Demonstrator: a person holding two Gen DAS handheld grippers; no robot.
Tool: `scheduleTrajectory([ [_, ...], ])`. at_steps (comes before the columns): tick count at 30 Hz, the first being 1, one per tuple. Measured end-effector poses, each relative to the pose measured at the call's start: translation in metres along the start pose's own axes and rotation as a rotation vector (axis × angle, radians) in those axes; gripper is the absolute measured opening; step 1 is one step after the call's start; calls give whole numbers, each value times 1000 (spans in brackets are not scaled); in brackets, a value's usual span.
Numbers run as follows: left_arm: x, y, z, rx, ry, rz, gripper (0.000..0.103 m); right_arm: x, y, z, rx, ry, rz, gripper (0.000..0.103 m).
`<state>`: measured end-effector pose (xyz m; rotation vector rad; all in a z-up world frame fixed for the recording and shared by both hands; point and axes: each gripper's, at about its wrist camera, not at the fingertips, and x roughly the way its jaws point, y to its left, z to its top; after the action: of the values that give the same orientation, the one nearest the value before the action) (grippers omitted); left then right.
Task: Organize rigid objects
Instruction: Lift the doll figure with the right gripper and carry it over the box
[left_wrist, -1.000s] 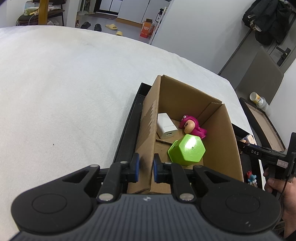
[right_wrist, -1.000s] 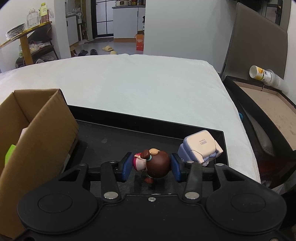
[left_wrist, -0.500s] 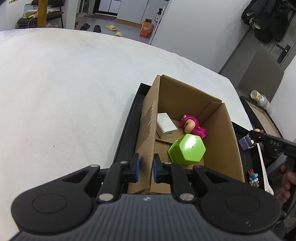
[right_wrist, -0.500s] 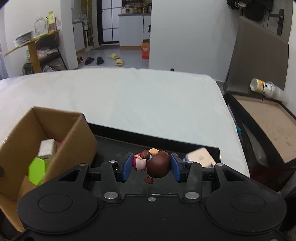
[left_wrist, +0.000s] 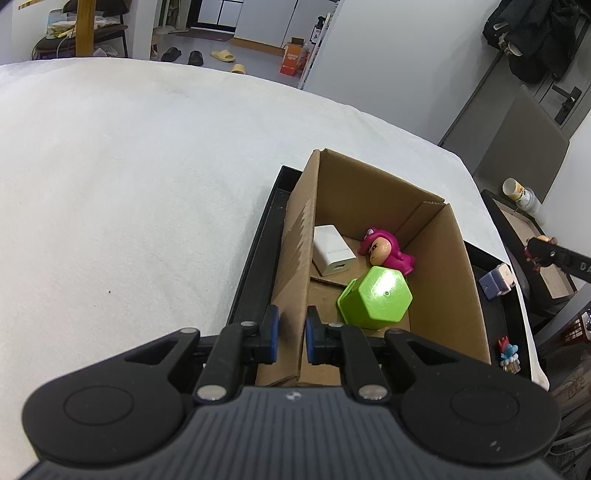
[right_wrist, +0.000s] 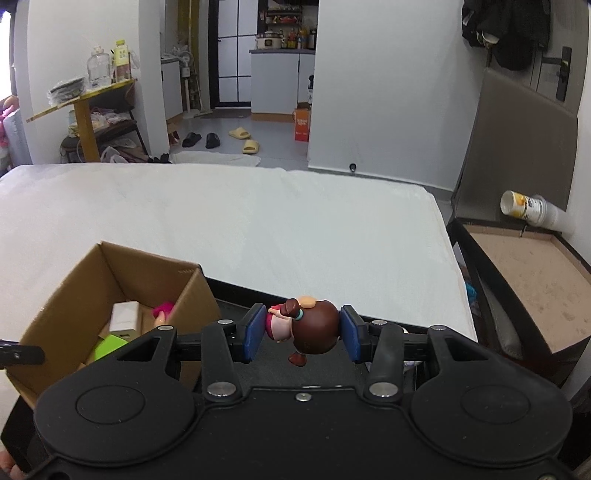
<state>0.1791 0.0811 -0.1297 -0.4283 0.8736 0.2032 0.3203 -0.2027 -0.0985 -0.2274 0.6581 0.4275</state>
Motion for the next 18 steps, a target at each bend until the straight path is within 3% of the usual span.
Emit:
scheduleTrajectory([
  [18,0,0,0,2,-1,3,13,-33,37,17,-61,-107,104,43],
])
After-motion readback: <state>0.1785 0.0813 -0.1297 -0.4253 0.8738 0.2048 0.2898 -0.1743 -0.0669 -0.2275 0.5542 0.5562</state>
